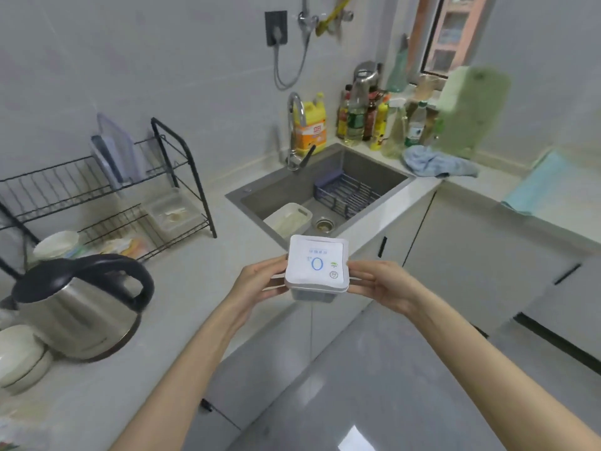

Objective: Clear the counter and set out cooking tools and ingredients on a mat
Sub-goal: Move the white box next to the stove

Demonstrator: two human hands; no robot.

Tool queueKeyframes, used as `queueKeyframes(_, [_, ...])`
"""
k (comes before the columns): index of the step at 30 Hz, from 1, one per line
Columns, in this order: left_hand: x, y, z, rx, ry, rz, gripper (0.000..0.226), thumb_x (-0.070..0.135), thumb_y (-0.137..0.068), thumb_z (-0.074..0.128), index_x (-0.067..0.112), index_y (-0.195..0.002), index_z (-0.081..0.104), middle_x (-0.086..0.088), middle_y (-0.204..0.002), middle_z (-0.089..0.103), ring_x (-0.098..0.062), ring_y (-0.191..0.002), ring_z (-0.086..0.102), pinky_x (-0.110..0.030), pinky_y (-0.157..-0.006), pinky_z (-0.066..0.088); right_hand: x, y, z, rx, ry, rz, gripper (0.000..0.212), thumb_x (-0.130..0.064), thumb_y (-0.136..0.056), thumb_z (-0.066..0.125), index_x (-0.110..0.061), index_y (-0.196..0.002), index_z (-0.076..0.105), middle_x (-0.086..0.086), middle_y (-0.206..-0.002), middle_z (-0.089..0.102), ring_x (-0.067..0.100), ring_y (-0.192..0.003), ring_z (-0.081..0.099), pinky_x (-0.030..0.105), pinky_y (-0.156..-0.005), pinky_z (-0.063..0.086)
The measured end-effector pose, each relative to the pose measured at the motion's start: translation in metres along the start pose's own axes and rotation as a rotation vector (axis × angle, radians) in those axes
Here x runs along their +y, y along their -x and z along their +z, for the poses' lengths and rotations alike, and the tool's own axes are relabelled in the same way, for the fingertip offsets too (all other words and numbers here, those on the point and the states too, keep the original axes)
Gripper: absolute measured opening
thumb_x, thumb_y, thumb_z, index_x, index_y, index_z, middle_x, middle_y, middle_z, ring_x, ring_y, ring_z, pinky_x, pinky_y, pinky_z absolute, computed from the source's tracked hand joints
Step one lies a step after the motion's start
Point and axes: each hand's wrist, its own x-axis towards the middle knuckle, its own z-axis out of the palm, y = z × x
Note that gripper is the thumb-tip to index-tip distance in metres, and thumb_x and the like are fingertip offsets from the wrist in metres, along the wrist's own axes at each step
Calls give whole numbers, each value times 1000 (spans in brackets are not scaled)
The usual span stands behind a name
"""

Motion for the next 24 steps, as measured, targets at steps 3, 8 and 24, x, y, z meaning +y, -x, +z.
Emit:
queueKeyframes(3, [7,-19,73,-111,-43,3,26,20,-88,64,17,-112,70,-3,-100,74,-14,-84,70,-28,-82,57,-19,26,-67,87,-36,-44,23,-5,-88,62,8,-107,65,19,-103,71,24,-89,71,28,-68,59])
queueKeyframes(8, [14,-43,189,-269,-107,9,27,23,-85,67,20,-112,71,-1,-101,74,-14,-91,70,-30,-87,55,-44,71,-169,224,-109,-112,22,-2,-87,62,9,-106,66,20,-104,70,24,-90,69,31,-75,60])
queueKeyframes(24, [27,-82,535,-823,-308,23,28,17,-88,59,26,-112,70,8,-110,71,-17,-106,65,-33,-95,51,-75,206,-436,654,-360,-352,28,1,-86,61,11,-112,63,18,-112,69,24,-105,66,32,-81,58])
